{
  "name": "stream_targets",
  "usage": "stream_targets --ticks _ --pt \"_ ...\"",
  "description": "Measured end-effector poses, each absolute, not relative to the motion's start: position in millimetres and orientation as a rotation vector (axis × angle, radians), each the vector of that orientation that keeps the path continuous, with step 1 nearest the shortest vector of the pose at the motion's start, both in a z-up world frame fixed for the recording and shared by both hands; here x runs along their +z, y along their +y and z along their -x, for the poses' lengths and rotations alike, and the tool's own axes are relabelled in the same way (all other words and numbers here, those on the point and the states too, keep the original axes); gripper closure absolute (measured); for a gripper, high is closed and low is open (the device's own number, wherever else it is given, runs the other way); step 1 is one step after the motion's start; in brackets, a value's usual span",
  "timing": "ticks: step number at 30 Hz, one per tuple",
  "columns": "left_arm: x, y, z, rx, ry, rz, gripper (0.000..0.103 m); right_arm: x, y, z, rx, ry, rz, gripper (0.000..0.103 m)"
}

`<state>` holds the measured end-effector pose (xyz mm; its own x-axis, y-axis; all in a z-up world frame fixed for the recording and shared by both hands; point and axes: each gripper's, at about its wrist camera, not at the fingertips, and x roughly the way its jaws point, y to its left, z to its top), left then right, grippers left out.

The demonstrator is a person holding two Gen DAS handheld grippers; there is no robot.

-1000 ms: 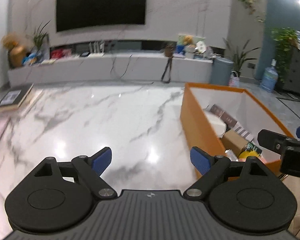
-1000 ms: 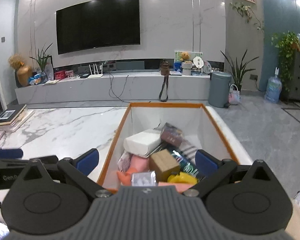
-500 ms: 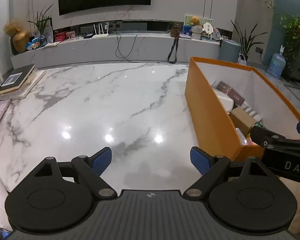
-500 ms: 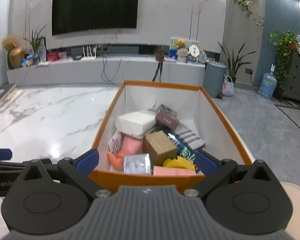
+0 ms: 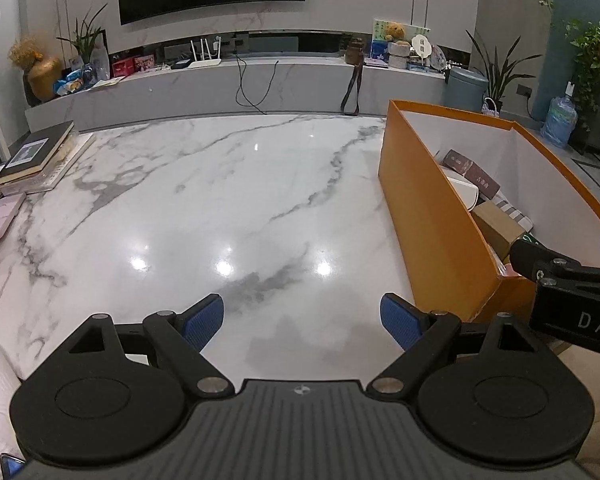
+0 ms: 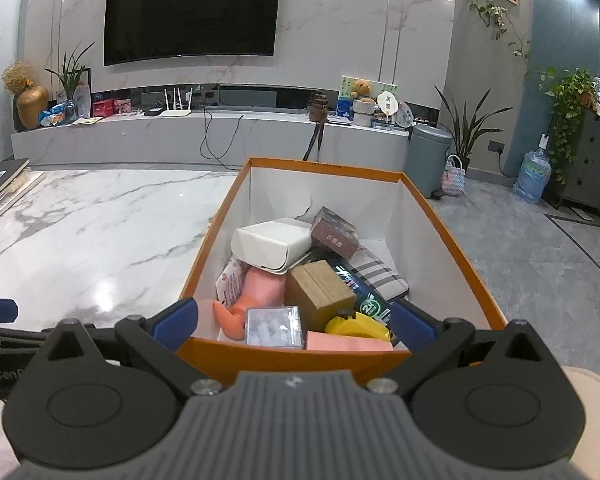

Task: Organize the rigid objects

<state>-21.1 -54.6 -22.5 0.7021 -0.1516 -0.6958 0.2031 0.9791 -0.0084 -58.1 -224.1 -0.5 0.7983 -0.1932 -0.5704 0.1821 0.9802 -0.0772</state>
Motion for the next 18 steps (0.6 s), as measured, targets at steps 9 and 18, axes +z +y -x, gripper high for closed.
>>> stream_targets --ticks 9,18 --pt "-17.6 -54.6 22.5 -0.196 0.757 -0.074 0.0 1.4 -223.6 60.0 -0.208 0.609 0.021 0.002" --pt "-16.7 -54.3 22.3 -0.198 0.754 -0.082 0.0 1.6 -223.7 60.2 -0.209 0.611 0.021 0.002"
